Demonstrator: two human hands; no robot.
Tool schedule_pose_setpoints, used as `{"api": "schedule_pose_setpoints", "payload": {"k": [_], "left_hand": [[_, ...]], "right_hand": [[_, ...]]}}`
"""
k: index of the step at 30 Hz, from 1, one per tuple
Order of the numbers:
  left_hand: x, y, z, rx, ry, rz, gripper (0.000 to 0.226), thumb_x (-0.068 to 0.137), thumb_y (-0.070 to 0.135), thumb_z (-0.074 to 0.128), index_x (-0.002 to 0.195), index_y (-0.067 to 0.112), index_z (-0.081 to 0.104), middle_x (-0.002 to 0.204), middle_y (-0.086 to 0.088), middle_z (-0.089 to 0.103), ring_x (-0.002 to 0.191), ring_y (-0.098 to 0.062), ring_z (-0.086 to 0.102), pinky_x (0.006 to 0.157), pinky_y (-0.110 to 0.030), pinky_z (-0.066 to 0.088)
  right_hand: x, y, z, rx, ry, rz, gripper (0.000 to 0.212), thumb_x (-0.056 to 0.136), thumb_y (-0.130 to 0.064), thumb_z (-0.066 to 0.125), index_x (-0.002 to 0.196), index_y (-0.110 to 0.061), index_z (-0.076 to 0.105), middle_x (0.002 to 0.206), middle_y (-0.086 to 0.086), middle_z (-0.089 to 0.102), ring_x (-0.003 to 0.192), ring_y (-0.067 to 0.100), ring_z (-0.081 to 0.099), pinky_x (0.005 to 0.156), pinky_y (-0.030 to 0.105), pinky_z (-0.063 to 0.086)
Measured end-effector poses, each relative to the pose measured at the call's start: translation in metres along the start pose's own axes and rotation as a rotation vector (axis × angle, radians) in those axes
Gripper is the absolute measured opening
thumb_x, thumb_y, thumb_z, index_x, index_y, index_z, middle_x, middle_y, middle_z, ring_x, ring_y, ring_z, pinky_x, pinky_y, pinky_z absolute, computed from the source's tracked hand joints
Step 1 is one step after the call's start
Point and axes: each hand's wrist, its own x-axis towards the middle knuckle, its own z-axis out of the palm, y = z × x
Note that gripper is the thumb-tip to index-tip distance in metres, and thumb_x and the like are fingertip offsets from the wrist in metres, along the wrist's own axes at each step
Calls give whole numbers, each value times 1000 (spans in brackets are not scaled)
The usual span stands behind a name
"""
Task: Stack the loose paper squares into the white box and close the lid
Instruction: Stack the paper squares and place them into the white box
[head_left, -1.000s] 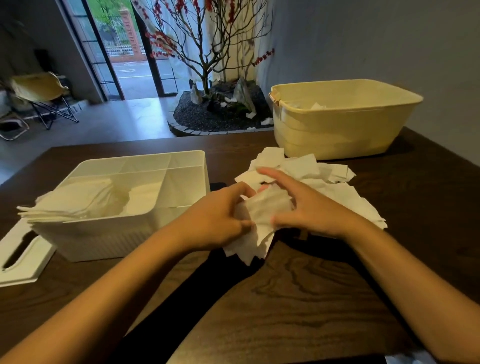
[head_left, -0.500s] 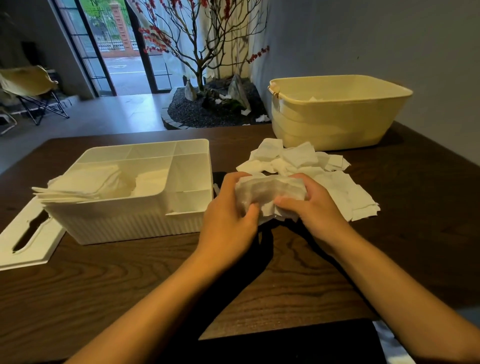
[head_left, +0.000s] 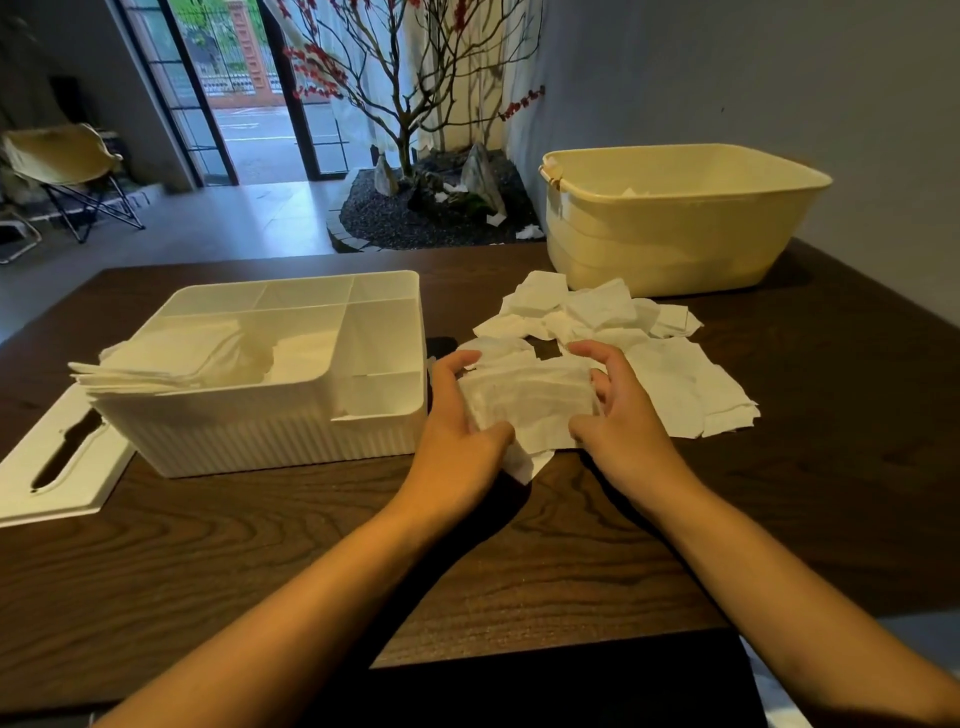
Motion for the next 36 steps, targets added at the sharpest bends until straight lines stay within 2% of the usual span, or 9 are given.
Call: {"api": "schedule_pose_setpoints", "payload": {"k": [3, 8, 11, 14, 20, 24, 27, 32, 36], "left_hand": [[-1, 2, 1, 14, -19, 67, 72, 83, -12, 53, 133, 36, 35, 119, 23, 47, 91, 12, 60, 80, -16, 54], [2, 4, -4, 48, -62, 55, 43, 88, 2, 66, 116, 31, 49, 116, 20, 53, 104, 7, 56, 73, -12, 52], [18, 14, -11, 127, -161, -94, 29, 89, 24, 72, 109, 33, 53, 110, 10, 64, 105, -10, 63, 83, -23, 54], [29, 24, -11, 196, -370, -278, 24, 92, 33, 70, 113, 33, 59, 108, 9, 71, 101, -11, 67, 80, -22, 52], [30, 8, 0, -295, -269, -382, 24, 94, 11, 61, 118, 12, 65, 112, -5, 75, 106, -25, 71, 102, -49, 52], [32, 10, 3, -590, -232, -427, 41, 90, -7, 49, 125, 9, 61, 115, -6, 75, 105, -25, 72, 89, -37, 60], [30, 10, 3, -636, -241, -439, 42, 89, -2, 53, 127, 14, 61, 117, -9, 74, 105, -28, 71, 84, -37, 60], [28, 11, 9, -645, -182, -463, 38, 89, 2, 60, 125, 15, 64, 110, -9, 76, 97, -26, 74, 77, -36, 60], [31, 10, 10, -615, -37, -446, 36, 91, 3, 60, 126, 12, 63, 114, -9, 74, 105, -27, 71, 86, -37, 59]], "right_hand": [[-3, -2, 2, -24, 16, -67, 69, 81, 20, 53, 130, -29, 50, 115, -12, 59, 100, 4, 63, 68, 16, 53], [4, -8, -6, 164, 170, -32, 58, 84, 8, 67, 115, -41, 62, 121, -12, 60, 116, 10, 59, 91, 40, 58], [4, -8, -9, 247, 171, -1, 50, 85, 2, 71, 115, -38, 65, 116, -4, 66, 104, 18, 69, 87, 42, 60], [5, -6, -11, 182, 142, 11, 44, 84, -16, 75, 116, -45, 66, 130, 0, 61, 123, 26, 58, 98, 49, 53], [9, -4, -15, 222, 228, 99, 20, 96, -26, 61, 113, -36, 64, 124, -3, 64, 117, 17, 60, 100, 41, 50], [7, -5, -11, 41, 258, 63, 12, 98, -28, 57, 98, -17, 63, 97, -6, 63, 93, 8, 56, 76, 24, 44], [6, -6, -9, -8, 179, -18, 25, 99, -19, 55, 82, -1, 59, 77, 5, 53, 75, 11, 49, 70, 27, 39], [3, -2, -5, -143, 128, -98, 21, 97, -18, 60, 82, -4, 64, 68, -6, 56, 66, 3, 49, 65, 18, 40], [0, 0, -3, -217, 114, -136, 16, 95, -22, 63, 80, -17, 67, 71, -10, 62, 70, 2, 55, 67, 17, 45]]}}
